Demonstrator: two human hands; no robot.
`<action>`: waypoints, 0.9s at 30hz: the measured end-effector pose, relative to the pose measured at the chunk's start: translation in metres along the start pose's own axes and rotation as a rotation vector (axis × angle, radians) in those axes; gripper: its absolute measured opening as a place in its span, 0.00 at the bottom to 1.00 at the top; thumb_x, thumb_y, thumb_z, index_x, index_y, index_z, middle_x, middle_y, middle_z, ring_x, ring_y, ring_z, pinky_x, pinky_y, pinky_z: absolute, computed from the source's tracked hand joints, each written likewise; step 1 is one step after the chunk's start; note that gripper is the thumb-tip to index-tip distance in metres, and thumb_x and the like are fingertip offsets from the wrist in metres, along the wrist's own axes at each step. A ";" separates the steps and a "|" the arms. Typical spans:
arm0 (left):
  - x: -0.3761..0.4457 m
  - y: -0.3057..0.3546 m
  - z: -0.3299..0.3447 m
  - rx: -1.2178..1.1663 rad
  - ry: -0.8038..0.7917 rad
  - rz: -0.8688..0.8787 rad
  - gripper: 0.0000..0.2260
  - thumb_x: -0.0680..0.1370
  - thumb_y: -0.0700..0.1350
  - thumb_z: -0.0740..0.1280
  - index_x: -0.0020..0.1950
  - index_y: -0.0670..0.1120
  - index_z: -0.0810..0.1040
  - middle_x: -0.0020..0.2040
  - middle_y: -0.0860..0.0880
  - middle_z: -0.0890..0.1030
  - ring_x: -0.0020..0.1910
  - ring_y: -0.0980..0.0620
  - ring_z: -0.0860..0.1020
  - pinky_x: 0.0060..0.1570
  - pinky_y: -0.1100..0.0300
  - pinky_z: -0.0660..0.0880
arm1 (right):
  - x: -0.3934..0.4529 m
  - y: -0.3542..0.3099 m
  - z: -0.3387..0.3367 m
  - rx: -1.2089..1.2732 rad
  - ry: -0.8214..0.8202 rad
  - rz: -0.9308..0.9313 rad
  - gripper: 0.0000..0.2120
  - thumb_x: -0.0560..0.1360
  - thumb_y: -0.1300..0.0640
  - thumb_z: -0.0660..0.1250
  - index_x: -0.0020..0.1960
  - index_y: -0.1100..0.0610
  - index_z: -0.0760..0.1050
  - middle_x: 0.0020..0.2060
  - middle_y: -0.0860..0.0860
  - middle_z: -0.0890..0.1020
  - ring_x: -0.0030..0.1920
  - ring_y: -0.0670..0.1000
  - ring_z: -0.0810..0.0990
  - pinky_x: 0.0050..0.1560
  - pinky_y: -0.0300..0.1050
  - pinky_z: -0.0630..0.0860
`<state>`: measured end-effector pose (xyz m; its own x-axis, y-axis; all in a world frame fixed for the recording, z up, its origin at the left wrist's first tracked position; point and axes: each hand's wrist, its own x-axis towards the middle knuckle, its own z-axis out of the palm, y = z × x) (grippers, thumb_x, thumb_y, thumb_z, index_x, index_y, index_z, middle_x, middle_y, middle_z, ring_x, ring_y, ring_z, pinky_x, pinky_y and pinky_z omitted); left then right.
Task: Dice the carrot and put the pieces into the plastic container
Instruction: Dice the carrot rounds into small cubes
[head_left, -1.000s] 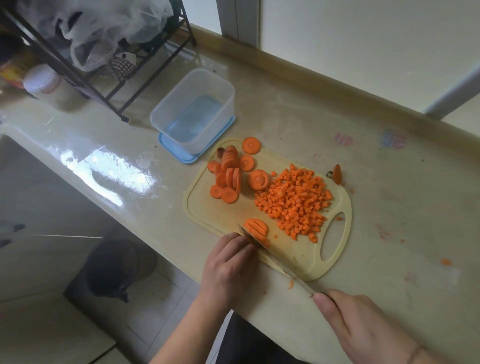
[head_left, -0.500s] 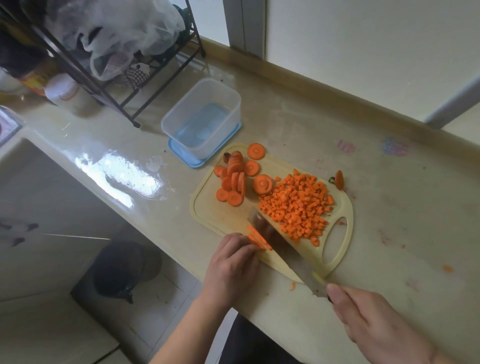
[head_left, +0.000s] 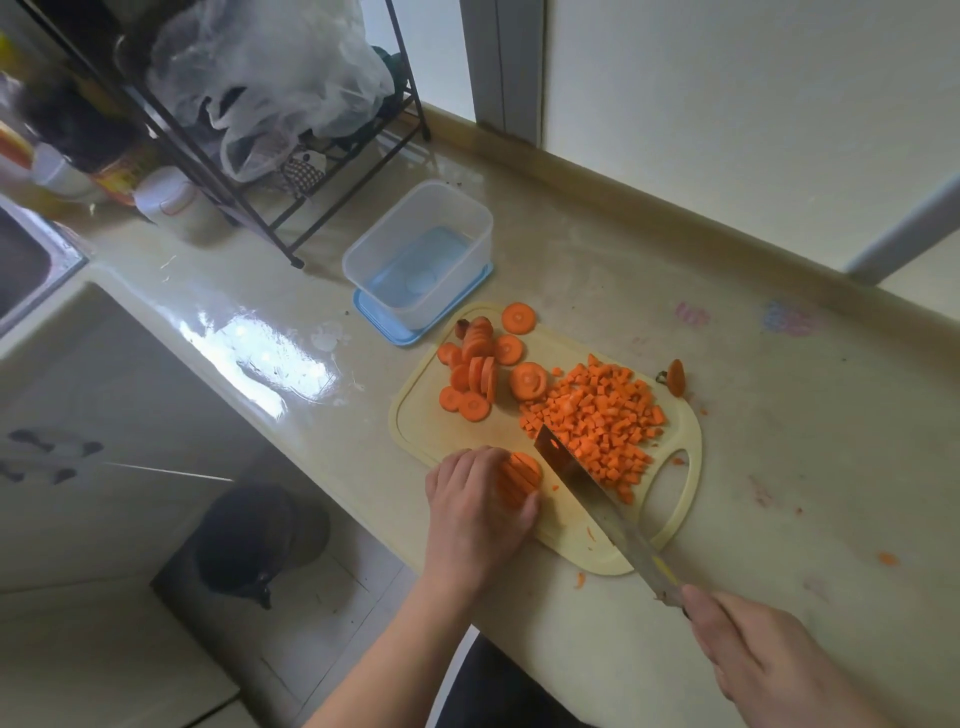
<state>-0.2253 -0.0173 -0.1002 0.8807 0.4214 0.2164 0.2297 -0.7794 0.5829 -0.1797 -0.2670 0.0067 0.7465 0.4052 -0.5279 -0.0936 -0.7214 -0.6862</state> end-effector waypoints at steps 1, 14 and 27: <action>-0.001 0.001 0.000 -0.023 0.001 -0.009 0.22 0.72 0.60 0.69 0.59 0.47 0.77 0.54 0.49 0.83 0.58 0.52 0.73 0.61 0.54 0.66 | 0.000 0.002 0.001 -0.014 0.008 -0.002 0.24 0.71 0.32 0.50 0.36 0.51 0.70 0.22 0.49 0.69 0.25 0.44 0.67 0.31 0.43 0.66; -0.011 0.010 0.011 -0.040 0.063 -0.111 0.15 0.71 0.59 0.71 0.50 0.51 0.83 0.54 0.55 0.81 0.59 0.51 0.75 0.55 0.54 0.60 | -0.003 0.002 -0.003 -0.012 0.027 0.045 0.20 0.72 0.38 0.54 0.33 0.52 0.72 0.21 0.49 0.70 0.24 0.44 0.68 0.32 0.44 0.68; -0.011 0.016 0.018 -0.106 0.082 -0.207 0.17 0.72 0.62 0.69 0.53 0.52 0.85 0.60 0.59 0.81 0.62 0.54 0.70 0.56 0.49 0.59 | 0.000 0.005 -0.003 -0.058 0.053 0.028 0.39 0.59 0.17 0.40 0.41 0.49 0.70 0.27 0.53 0.75 0.27 0.46 0.73 0.31 0.37 0.68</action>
<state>-0.2236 -0.0429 -0.1073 0.7819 0.6065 0.1440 0.3532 -0.6214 0.6994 -0.1780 -0.2721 0.0047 0.7779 0.3552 -0.5184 -0.0779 -0.7641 -0.6404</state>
